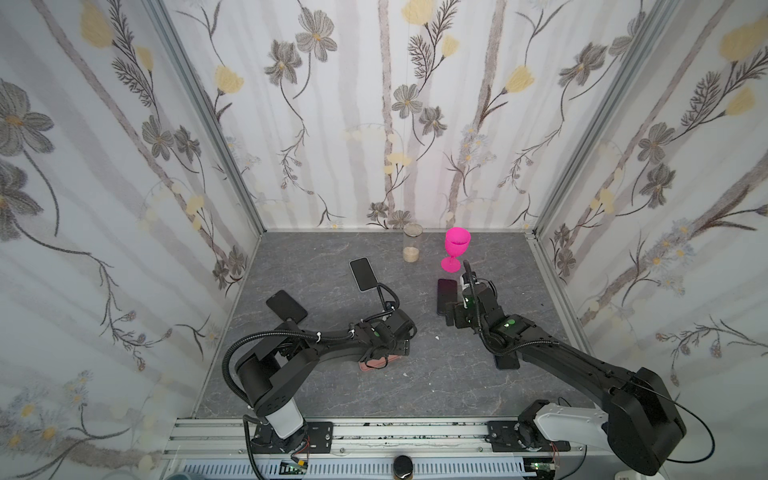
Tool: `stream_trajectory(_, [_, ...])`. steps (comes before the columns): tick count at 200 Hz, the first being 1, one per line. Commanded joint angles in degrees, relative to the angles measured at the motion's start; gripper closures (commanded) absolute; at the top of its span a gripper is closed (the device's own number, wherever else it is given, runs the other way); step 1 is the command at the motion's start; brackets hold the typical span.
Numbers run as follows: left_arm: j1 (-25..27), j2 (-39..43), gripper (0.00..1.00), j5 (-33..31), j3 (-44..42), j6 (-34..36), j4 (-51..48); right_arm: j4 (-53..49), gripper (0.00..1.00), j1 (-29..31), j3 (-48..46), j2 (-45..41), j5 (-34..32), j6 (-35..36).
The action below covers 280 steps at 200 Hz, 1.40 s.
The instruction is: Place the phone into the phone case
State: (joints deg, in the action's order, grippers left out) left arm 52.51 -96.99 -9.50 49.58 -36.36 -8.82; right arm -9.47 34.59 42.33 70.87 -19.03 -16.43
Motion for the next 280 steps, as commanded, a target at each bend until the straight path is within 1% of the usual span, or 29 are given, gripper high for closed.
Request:
stream_trajectory(1, [-0.4, -2.7, 0.23, -0.9, 2.5, 5.6, -0.2, -0.2, 0.0, -0.1, 0.3, -0.8, -1.5, 0.3])
stream_trajectory(31, [-1.2, -5.8, 0.23, 0.3, 5.7, 9.7, 2.4, -0.4, 0.0, 0.0, 0.0, -1.4, -2.0, 0.3])
stream_trajectory(66, [-1.7, -8.8, 0.23, 4.1, 9.8, 13.4, 4.7, -0.5, 0.0, -0.2, 0.2, -1.2, -2.4, 0.5])
stream_trajectory(96, [-2.0, -10.4, 0.23, 6.3, 11.5, 16.9, 6.9, -0.8, 0.0, -0.1, 0.4, -1.0, -2.8, 0.7])
stream_trajectory(159, [-2.8, -13.7, 0.23, 8.9, 15.1, 20.9, 7.3, -0.8, 0.0, -0.2, 0.4, -0.3, -3.1, 0.7])
stream_trajectory(163, [-2.8, -13.7, 0.23, 9.1, 15.2, 21.2, 7.5, -0.8, 0.0, -0.3, 2.1, -0.3, -3.1, 0.7])
stream_trajectory(183, [-2.8, -14.3, 0.23, 9.7, 15.9, 21.8, 7.8, -0.9, 0.0, -0.3, 2.4, -0.1, -3.1, 0.6])
stream_trajectory(225, [-2.8, -13.4, 0.23, 10.3, 16.3, 22.2, 7.6, -1.4, 0.0, -0.2, 3.2, 0.1, -3.1, 0.6])
stream_trajectory(280, [-2.8, -8.3, 0.23, 10.5, 16.9, 22.1, 5.6, -1.8, 0.0, -0.2, 4.1, 0.1, -3.5, -0.1])
